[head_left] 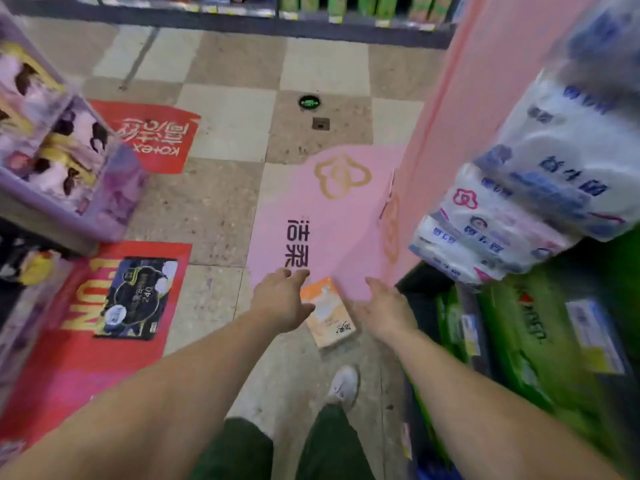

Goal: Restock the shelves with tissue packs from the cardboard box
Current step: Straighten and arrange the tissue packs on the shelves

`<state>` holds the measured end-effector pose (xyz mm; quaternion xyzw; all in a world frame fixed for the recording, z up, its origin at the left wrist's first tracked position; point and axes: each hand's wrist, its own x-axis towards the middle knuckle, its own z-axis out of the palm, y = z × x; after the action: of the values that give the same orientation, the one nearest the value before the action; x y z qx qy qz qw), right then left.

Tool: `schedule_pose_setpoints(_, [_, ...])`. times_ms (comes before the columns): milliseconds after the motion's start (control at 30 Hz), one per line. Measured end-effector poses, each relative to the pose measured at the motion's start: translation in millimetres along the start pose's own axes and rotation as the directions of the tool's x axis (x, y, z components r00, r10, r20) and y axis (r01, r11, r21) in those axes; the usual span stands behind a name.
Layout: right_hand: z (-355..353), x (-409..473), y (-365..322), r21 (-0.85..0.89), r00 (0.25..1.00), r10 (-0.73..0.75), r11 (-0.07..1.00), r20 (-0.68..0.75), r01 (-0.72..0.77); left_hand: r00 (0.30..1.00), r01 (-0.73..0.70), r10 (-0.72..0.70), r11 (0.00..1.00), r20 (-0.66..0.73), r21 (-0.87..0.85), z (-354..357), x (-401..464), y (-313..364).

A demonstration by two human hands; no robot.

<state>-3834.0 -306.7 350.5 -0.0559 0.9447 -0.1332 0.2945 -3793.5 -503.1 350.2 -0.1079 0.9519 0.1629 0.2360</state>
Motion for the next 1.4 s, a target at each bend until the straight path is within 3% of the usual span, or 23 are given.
schedule_pose_setpoints(167, [43.8, 109.3, 12.1, -0.029, 0.993, 0.009, 1.000, 0.116, -0.006, 0.997, 0.019, -0.022, 0.999, 0.069, 0.040, 54.8, 95.2, -19.1])
schedule_pose_setpoints(300, [114.8, 191.9, 36.1, 0.017, 0.976, 0.045, 0.999, 0.211, -0.050, 0.969, 0.189, -0.144, 0.955, 0.201, -0.229, 137.0, 171.8, -49.0])
schedule_pose_setpoints(367, [158.0, 231.5, 50.9, 0.109, 0.958, 0.117, 0.983, 0.261, -0.150, 0.919, 0.351, -0.227, 0.842, 0.321, -0.410, 183.9, 207.6, -67.0])
schedule_pose_setpoints(467, [225.2, 284.3, 76.8, 0.192, 0.910, 0.245, 0.928, 0.333, -0.320, 0.814, 0.569, -0.308, 0.595, 0.493, -0.567, 257.2, 253.2, -93.4])
schedule_pose_setpoints(633, [321.2, 359.0, 120.7, 0.225, 0.852, 0.344, 0.863, 0.395, -0.452, 0.639, 0.768, -0.315, 0.317, 0.702, -0.557, 370.5, 307.9, -118.3])
schedule_pose_setpoints(733, [359.7, 390.7, 136.2, 0.330, 0.824, 0.322, 0.801, 0.467, -0.500, 0.536, 0.844, -0.294, 0.188, 0.791, -0.502, 416.2, 323.1, -118.8])
schedule_pose_setpoints(900, [380.7, 386.0, 145.9, 0.511, 0.838, 0.235, 0.701, 0.493, -0.497, 0.566, 0.822, -0.161, 0.034, 0.808, -0.569, 415.8, 317.2, -105.0])
schedule_pose_setpoints(1100, [265.4, 307.2, 78.5, 0.570, 0.823, 0.257, 0.617, 0.506, -0.543, 0.591, 0.806, -0.199, 0.191, 0.782, -0.561, 283.8, 265.2, -99.7])
schedule_pose_setpoints(1267, [151.5, 237.6, 22.2, 0.679, 0.863, 0.313, 0.532, 0.397, -0.505, 0.694, 0.704, -0.163, 0.354, 0.701, -0.615, 138.9, 223.4, -75.4])
schedule_pose_setpoints(1400, [83.0, 173.5, -20.3, 0.796, 0.866, 0.414, 0.405, 0.280, -0.451, 0.816, 0.509, -0.070, 0.559, 0.574, -0.655, 40.7, 192.3, -53.7])
